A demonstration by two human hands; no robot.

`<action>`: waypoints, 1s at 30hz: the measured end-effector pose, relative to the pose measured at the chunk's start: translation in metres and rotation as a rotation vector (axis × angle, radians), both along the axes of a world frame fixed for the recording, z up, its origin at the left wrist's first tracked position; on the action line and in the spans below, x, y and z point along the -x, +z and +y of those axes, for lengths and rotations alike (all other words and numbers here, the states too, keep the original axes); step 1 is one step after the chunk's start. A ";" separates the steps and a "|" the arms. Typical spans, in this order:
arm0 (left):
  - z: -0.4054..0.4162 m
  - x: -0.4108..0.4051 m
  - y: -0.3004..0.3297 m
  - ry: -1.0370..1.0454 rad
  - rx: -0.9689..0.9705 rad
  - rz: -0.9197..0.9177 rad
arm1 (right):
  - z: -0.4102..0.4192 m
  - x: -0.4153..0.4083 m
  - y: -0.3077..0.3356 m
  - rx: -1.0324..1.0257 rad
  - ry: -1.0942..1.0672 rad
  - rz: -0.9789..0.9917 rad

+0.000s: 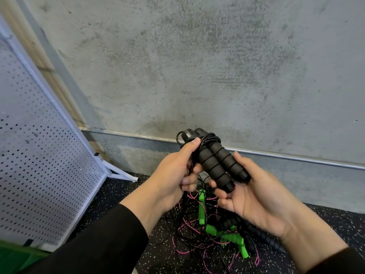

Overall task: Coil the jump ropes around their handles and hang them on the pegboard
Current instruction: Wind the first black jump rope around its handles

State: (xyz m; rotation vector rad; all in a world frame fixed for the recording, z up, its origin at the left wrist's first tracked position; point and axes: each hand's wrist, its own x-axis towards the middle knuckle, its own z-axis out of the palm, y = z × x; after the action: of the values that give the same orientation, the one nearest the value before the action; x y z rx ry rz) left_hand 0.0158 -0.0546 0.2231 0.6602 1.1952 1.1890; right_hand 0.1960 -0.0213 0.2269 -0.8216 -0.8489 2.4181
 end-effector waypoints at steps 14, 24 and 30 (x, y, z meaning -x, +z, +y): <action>-0.002 -0.004 0.001 -0.162 0.134 0.156 | 0.014 -0.003 -0.015 -1.078 -0.360 -0.796; -0.001 -0.006 -0.004 -0.112 0.172 -0.014 | 0.000 0.008 -0.028 -1.469 -0.257 -1.084; -0.001 -0.007 -0.009 0.014 0.183 -0.043 | -0.001 0.007 -0.026 -1.459 -0.220 -0.975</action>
State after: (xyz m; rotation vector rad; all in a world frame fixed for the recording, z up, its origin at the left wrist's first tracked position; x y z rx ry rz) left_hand 0.0223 -0.0555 0.2144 0.4882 1.2570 1.0850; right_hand 0.1886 -0.0226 0.2005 -1.2016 -2.1945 0.5628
